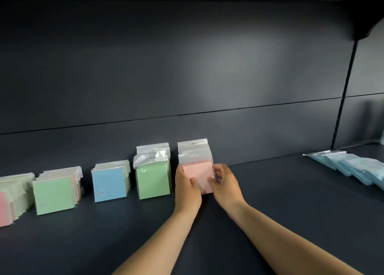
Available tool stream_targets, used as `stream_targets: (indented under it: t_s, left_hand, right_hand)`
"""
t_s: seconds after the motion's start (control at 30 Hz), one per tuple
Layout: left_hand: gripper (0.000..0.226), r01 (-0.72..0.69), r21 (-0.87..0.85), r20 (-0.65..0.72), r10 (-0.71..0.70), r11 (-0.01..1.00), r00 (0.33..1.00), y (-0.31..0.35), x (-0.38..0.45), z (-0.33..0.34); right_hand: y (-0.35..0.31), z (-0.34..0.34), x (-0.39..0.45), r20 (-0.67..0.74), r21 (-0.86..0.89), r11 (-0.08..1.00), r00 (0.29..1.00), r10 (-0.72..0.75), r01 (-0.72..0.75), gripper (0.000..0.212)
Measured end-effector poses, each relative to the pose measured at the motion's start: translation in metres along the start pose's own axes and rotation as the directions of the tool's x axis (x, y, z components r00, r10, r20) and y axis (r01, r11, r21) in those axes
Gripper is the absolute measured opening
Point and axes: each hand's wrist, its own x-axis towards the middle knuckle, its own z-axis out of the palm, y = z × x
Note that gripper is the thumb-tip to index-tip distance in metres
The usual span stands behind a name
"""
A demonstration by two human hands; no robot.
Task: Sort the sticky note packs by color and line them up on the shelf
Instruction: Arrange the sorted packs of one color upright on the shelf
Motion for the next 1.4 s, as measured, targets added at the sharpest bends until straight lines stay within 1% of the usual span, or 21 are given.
stream_targets:
  t_s: [0.1,0.17,0.27,0.37,0.53,0.67,0.8,0.9,1.0,1.07,1.13,1.17,1.23,1.3,1.33,1.4]
  left_hand:
    - [0.055,0.041,-0.034,0.067,-0.039,0.999,0.997,-0.004,0.004,0.002]
    - [0.057,0.059,-0.051,0.092,-0.054,0.997,0.994,-0.005,0.006,0.003]
    - [0.06,0.069,-0.064,0.107,-0.062,0.996,0.992,-0.007,0.009,0.003]
    - [0.06,0.057,-0.05,0.099,-0.051,0.997,0.994,-0.01,0.012,0.003]
    - [0.06,0.039,-0.021,0.076,-0.037,0.999,0.996,-0.009,0.013,-0.001]
    - [0.058,0.048,0.001,0.071,-0.048,0.999,0.996,-0.008,0.011,0.001]
    - [0.056,0.088,0.028,0.058,-0.09,0.996,0.994,-0.007,0.011,-0.001]
    - [0.048,0.128,0.064,0.028,-0.13,0.99,0.991,-0.002,0.004,-0.002]
    - [0.046,0.145,0.133,-0.006,-0.145,0.981,0.989,0.007,-0.01,-0.004]
    - [0.05,0.141,0.19,-0.019,-0.14,0.971,0.99,0.013,-0.023,-0.004]
    - [0.063,0.163,0.296,-0.029,-0.161,0.941,0.986,0.022,-0.038,-0.006]
    - [0.064,0.142,0.352,-0.028,-0.141,0.925,0.99,0.026,-0.044,-0.008]
    - [0.057,0.038,0.489,0.041,-0.067,0.871,0.997,0.038,-0.054,-0.013]
    - [0.051,-0.076,0.667,0.185,-0.067,0.741,0.98,0.053,-0.059,-0.021]
    - [0.05,-0.118,0.739,0.251,-0.108,0.664,0.962,0.064,-0.062,-0.024]
    - [0.05,-0.173,0.83,0.329,-0.214,0.531,0.92,0.088,-0.067,-0.028]
  right_hand:
    - [0.001,0.003,0.002,0.093,0.071,0.997,0.996,0.016,-0.022,0.05]
    - [0.002,0.003,0.005,0.145,0.042,0.999,0.989,0.018,-0.024,0.05]
    - [0.003,0.001,0.009,0.218,0.05,0.998,0.976,0.025,-0.037,0.05]
    - [0.003,0.001,0.013,0.243,0.02,0.999,0.97,0.022,-0.028,0.054]
    - [0.003,0.003,0.015,0.237,-0.011,1.0,0.971,0.022,-0.02,0.049]
    - [0.002,0.001,0.015,0.235,0.003,0.999,0.971,0.045,-0.047,0.044]
    - [0.001,-0.004,0.014,0.245,0.123,0.987,0.967,0.066,-0.098,0.046]
    - [0.002,-0.008,0.014,0.22,0.237,0.962,0.972,0.086,-0.139,0.05]
    - [0.002,-0.01,0.011,0.193,0.282,0.948,0.977,0.092,-0.145,0.05]
    - [0.001,-0.015,0.007,0.175,0.267,0.952,0.979,0.104,-0.149,0.051]
    - [0.001,-0.024,0.004,0.168,0.198,0.971,0.981,0.101,-0.134,0.055]
    - [0.002,-0.031,0.003,0.174,0.141,0.985,0.982,0.078,-0.104,0.055]
    - [0.001,-0.052,0.003,0.206,0.009,1.0,0.979,-0.009,0.007,0.048]
    - [-0.002,-0.085,0.003,0.26,-0.112,0.984,0.96,-0.106,0.139,0.034]
    - [-0.006,-0.105,0.003,0.308,-0.182,0.962,0.941,-0.142,0.204,0.029]
    - [-0.014,-0.145,0.0,0.426,-0.35,0.874,0.888,-0.171,0.336,0.03]
